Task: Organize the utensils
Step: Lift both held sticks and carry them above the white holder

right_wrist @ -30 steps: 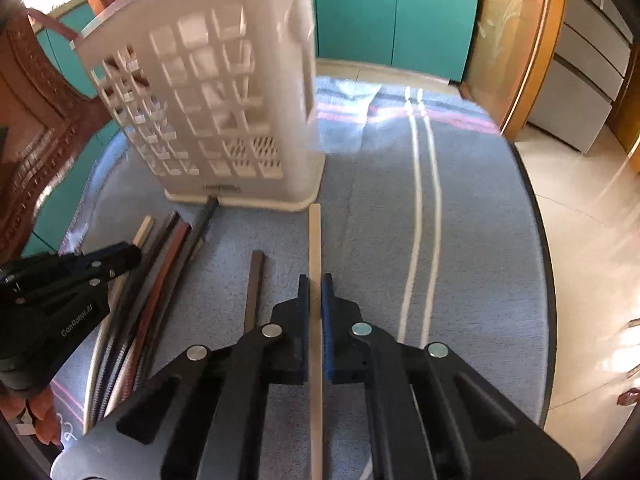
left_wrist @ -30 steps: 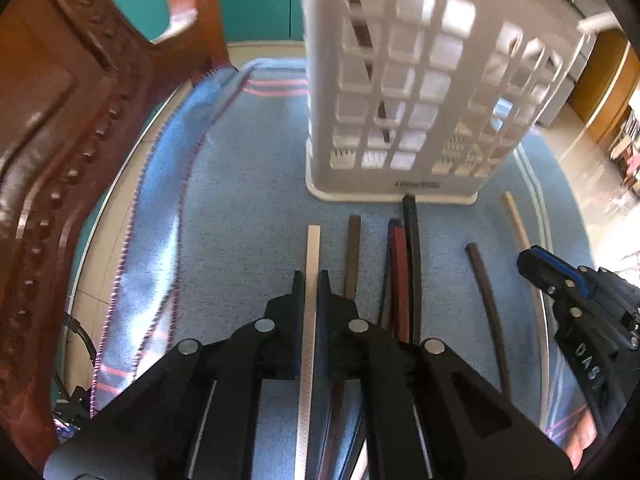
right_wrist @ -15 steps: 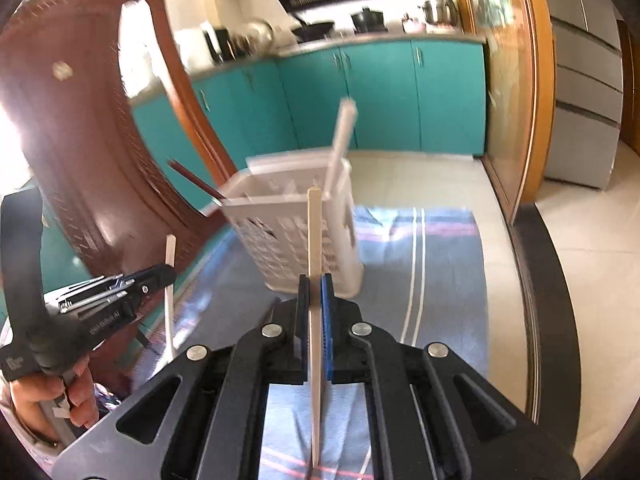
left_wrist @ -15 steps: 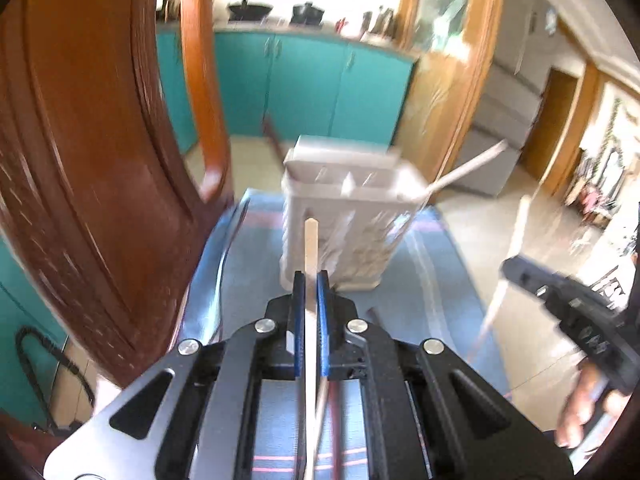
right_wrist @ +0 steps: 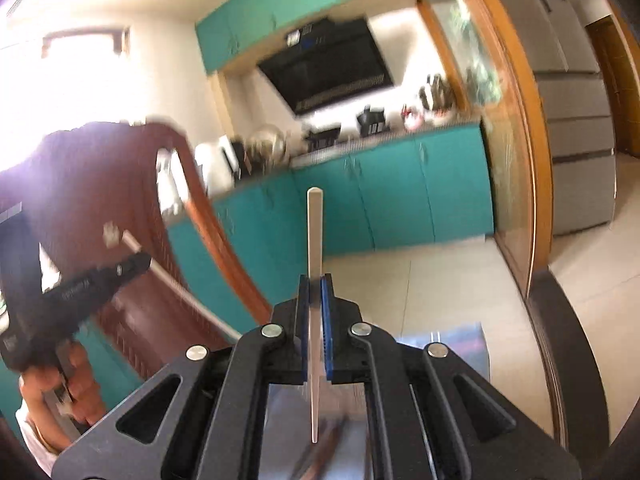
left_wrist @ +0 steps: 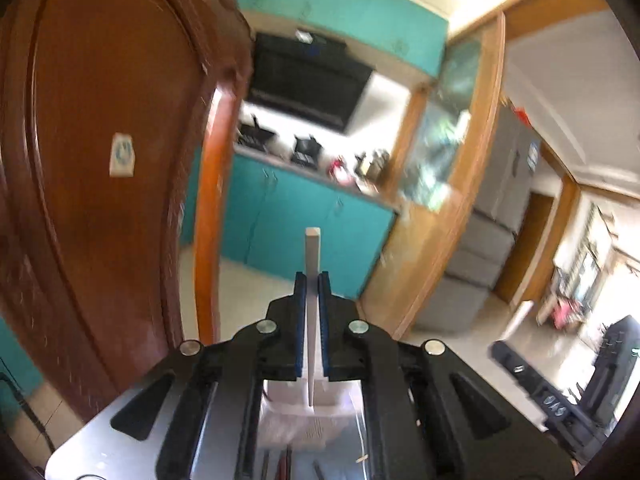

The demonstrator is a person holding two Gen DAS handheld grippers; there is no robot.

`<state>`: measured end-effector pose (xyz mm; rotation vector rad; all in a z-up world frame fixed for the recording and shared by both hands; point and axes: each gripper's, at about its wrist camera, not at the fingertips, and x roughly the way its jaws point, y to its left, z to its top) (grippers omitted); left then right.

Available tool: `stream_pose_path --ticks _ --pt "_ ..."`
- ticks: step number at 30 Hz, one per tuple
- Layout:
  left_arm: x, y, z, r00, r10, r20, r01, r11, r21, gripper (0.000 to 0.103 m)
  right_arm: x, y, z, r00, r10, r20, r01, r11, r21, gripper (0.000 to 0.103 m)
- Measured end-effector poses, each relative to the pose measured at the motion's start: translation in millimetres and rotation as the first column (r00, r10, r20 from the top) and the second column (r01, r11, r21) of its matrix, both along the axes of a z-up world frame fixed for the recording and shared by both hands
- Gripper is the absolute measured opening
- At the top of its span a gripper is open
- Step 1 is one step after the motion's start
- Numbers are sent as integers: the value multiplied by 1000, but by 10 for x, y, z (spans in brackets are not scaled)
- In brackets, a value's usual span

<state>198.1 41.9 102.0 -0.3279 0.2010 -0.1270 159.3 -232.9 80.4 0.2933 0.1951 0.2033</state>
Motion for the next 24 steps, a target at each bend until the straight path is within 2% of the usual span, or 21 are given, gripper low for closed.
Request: stream_pose_path --ticks 2,3,4,6,11,15,17,24 --pt "182 -38 -91 999 19 48 -21 999 41 7 100 23 85 994 -76 79 76 997 -2 7" --pt "270 -41 -156 999 35 37 -37 998 55 7 158 30 86 990 -94 101 95 996 1 7" --pt "417 -44 -249 998 58 -12 -57 996 71 7 227 37 69 987 -109 120 109 994 8 7" --pt "617 -24 -397 996 43 -81 -38 997 63 7 412 71 -40 981 -146 129 146 989 7 7" --pt "926 -54 -762 981 52 -185 -36 995 92 7 786 143 -427 986 -144 81 148 988 -44 7" --pt "953 -114 -933 975 37 -220 -10 992 123 7 875 274 -668 992 -125 27 128 984 -122 7" --pt "926 -161 -1008 975 35 -219 -2 989 149 7 866 311 -707 993 -115 14 116 983 -139 7" --pt "856 -179 -1203 969 22 -246 17 987 157 7 764 375 -763 993 -118 -8 114 975 -191 7"
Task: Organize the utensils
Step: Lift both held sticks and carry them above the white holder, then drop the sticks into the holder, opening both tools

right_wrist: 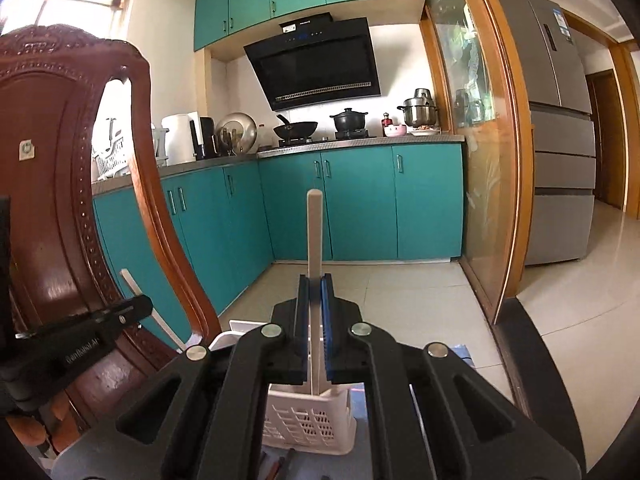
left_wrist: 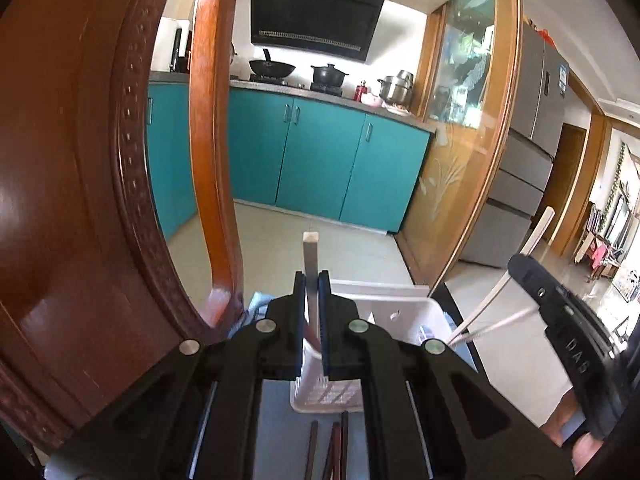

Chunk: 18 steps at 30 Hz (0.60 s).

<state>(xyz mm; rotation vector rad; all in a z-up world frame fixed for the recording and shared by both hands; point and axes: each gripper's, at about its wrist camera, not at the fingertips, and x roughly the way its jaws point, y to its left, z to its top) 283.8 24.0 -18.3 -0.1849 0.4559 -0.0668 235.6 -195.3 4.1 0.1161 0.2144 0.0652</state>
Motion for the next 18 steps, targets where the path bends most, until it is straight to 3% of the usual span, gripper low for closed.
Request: stream_pose_path --ticks 4,10,13,15,18 --pt "-109 3 21 1000 -24 14 24 1000 4 7 -166 -29 -15 1000 -24 -1 24 1000 10 9" --pt "-342 161 69 998 -35 59 37 999 -39 14 -566 -126 114 998 3 61 -7 998 54 30" --pt "-515 257 78 995 -46 91 51 997 -60 25 -788 -169 123 994 66 86 -72 995 73 33" --pt "-617 300 60 994 -52 97 59 996 -68 46 -899 -176 82 988 126 92 -133 989 70 33" --pt "-758 316 -35 992 -105 72 110 992 -60 47 -903 -143 -108 969 246 7 -246 967 69 39"
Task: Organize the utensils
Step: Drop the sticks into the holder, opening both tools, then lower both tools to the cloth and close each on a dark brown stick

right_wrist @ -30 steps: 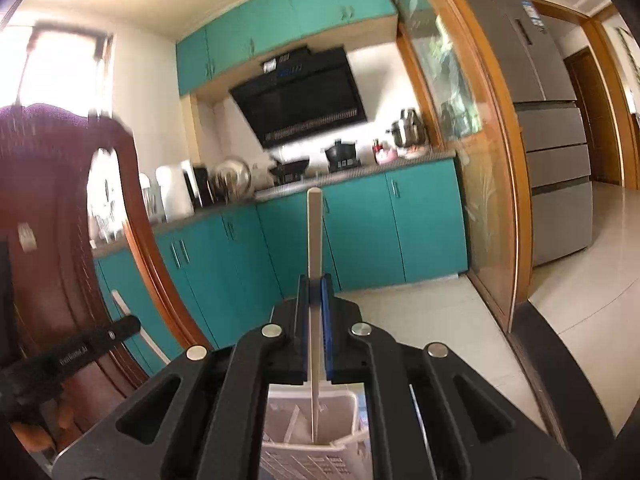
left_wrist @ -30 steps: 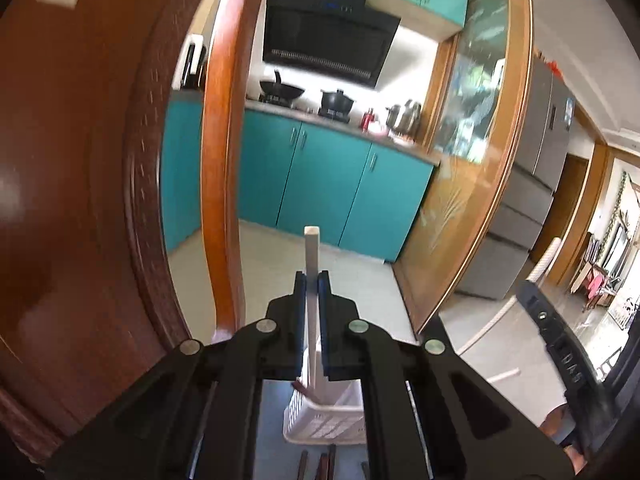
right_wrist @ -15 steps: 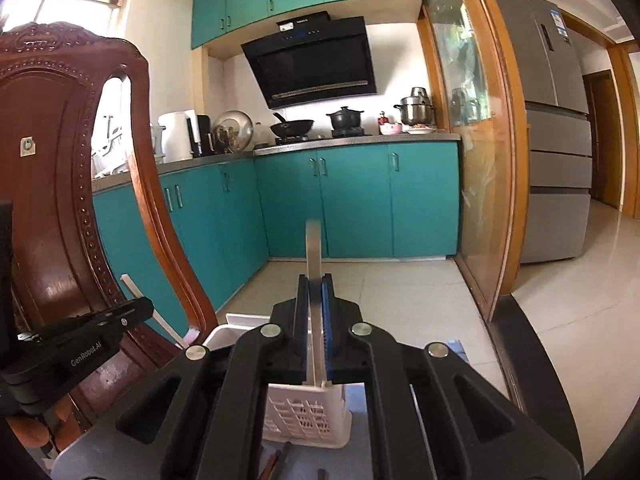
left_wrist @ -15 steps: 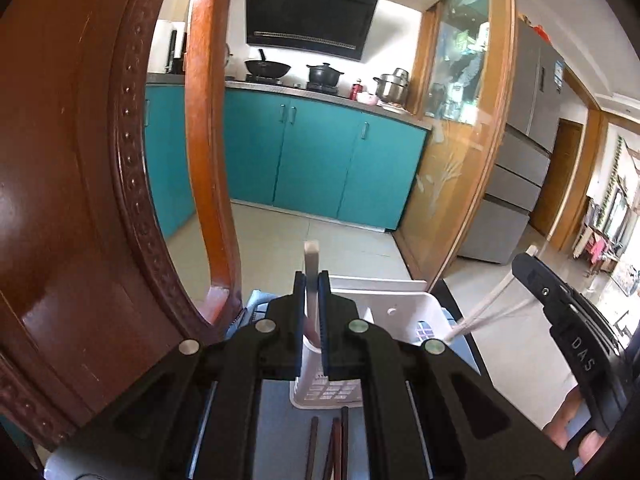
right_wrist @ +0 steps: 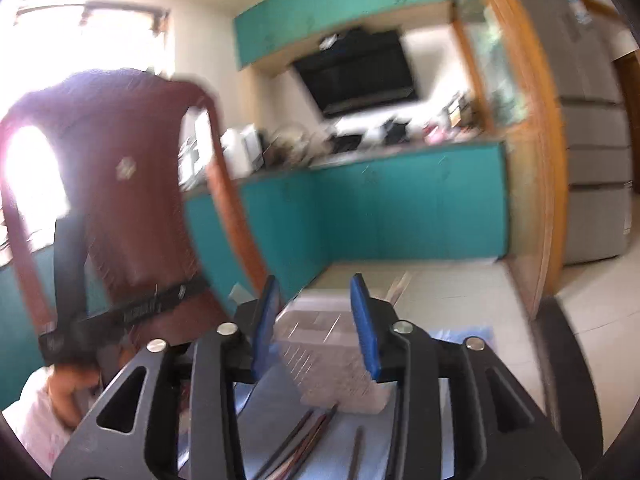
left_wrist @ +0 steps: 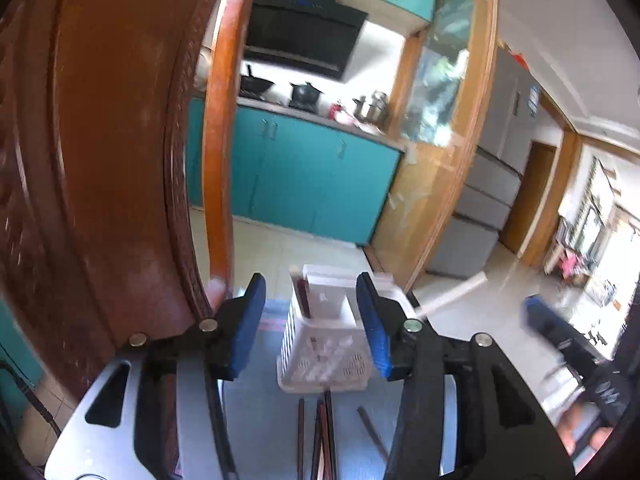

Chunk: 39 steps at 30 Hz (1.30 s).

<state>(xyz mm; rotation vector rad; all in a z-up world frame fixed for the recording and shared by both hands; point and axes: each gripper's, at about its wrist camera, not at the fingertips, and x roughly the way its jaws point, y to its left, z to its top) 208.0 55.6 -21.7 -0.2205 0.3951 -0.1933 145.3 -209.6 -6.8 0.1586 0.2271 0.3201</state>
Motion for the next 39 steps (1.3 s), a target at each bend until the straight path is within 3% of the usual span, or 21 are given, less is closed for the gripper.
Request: stream_pose_path --ticks 3,5,8,12,15,20,24,26,30,33,39 --pt "-67 -98 -183 998 -21 -59 25 997 74 47 132 103 -280 994 14 -110 -21 998 -64 39" --pt "-40 -207 -348 992 -3 -124 22 988 151 47 297 171 -518 974 -8 -228 -17 994 -108 39" --pt "143 -312 -677 964 37 -264 19 978 207 45 582 239 -869 915 -93 -393 22 983 -181 39" --pt "397 -398 -1047 913 85 -399 17 969 247 41 861 305 -1298 827 -183 -532 47 965 -258 39" --pt "437 -428 -1100 899 91 -429 21 968 250 41 987 339 -1584 780 -213 -588 42 956 -291 39" --pt "387 -471 -1028 915 97 -391 19 959 281 41 1075 353 -1876 723 -242 -647 21 944 -330 39" --pt "405 -500 -1045 912 100 -397 24 955 296 41 1058 372 -1914 724 -246 -645 21 942 -335 35" --pt "409 -501 -1056 911 103 -400 24 954 300 41 1048 368 -1901 726 -237 -645 20 946 -324 9" --pt "424 -503 -1106 903 112 -415 27 949 313 42 1029 326 -1836 727 -238 -644 38 950 -308 8" --pt "510 -523 -1249 881 111 -461 43 950 311 46 1058 268 -1790 725 -247 -643 57 952 -302 8" --pt "734 -511 -1610 798 77 -597 82 969 235 46 1034 201 -1757 720 -258 -644 76 952 -296 8"
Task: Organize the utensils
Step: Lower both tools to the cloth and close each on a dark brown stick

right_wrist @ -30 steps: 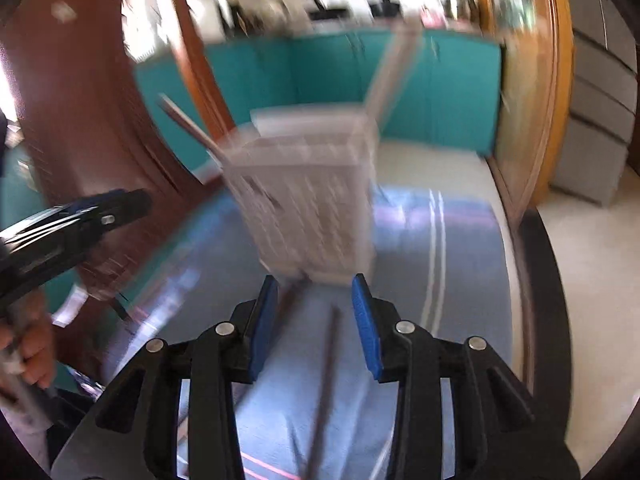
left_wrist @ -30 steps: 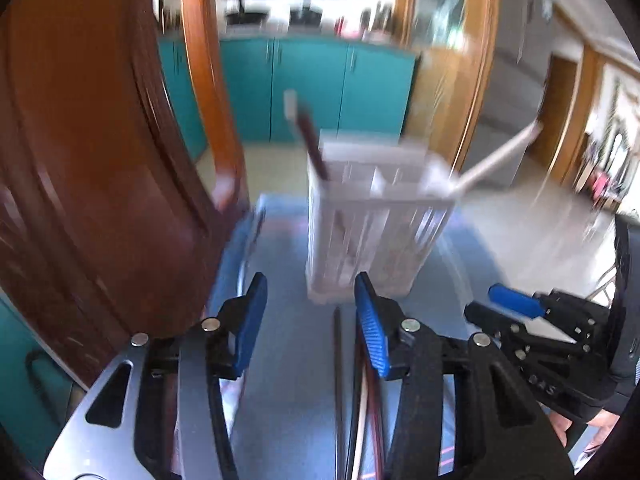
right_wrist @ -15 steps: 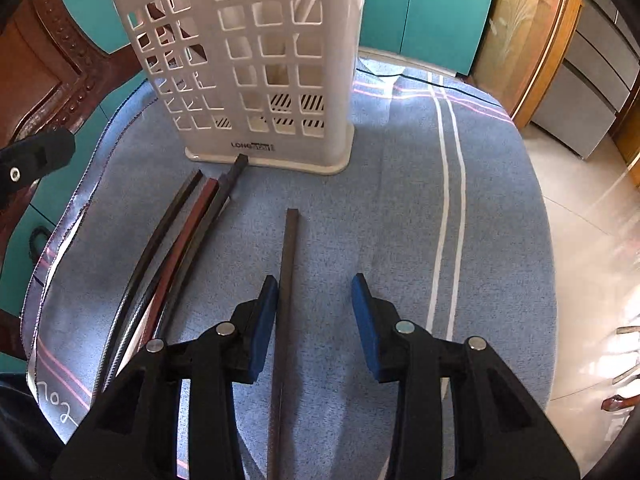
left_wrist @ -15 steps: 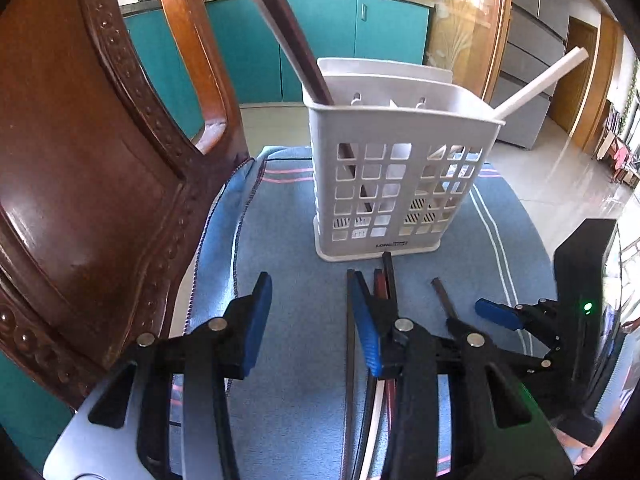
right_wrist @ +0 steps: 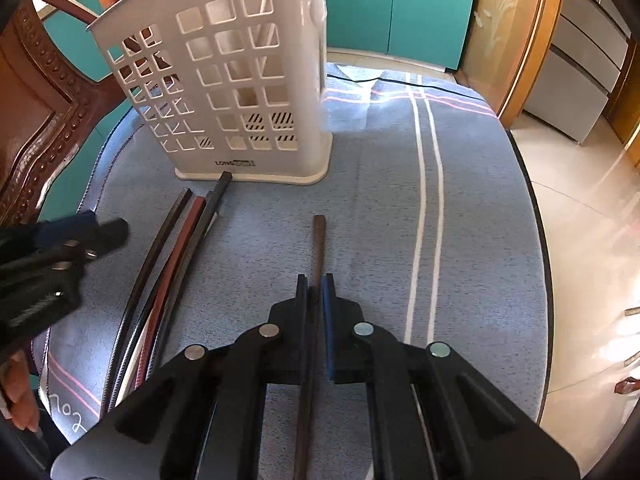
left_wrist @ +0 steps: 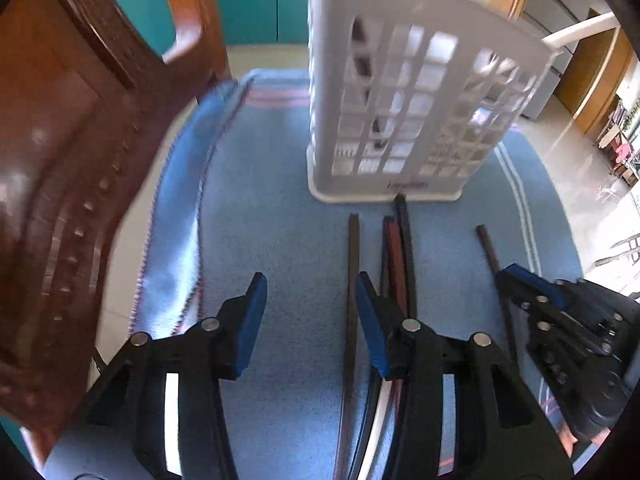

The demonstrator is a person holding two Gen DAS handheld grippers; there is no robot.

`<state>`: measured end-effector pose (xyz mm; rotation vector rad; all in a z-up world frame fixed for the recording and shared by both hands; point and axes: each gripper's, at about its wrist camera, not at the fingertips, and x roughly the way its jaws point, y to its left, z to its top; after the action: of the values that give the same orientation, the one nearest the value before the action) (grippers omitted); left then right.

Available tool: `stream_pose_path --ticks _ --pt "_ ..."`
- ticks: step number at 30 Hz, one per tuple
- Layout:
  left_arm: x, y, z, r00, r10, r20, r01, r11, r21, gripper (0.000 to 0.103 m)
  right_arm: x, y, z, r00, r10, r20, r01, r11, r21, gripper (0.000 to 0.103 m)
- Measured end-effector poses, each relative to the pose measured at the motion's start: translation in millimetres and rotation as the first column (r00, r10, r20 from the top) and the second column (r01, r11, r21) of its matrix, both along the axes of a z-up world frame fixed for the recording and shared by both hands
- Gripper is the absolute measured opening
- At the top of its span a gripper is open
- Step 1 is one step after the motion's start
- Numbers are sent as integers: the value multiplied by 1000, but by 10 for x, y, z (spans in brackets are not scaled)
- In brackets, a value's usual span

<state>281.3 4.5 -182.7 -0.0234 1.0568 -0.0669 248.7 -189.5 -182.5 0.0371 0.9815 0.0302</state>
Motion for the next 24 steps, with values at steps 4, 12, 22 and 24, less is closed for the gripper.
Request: stream_pose_path --ticks 4,12,22,24 --pt "64 -62 -145 1000 -6 -29 6 1000 0 47 10 -76 34 1000 -7 -1 7 1000 14 8" --pt "101 -196 -229 1000 -7 -19 8 999 41 49 17 -101 24 1000 -7 -1 7 1000 8 10" --pt "109 -408 -236 1000 -24 -4 24 998 55 45 65 48 -70 1000 -2 11 2 997 -80 29" --pt "111 -405 -264 999 -36 -6 37 999 40 34 75 61 -68 1000 5 10 -4 998 -66 21"
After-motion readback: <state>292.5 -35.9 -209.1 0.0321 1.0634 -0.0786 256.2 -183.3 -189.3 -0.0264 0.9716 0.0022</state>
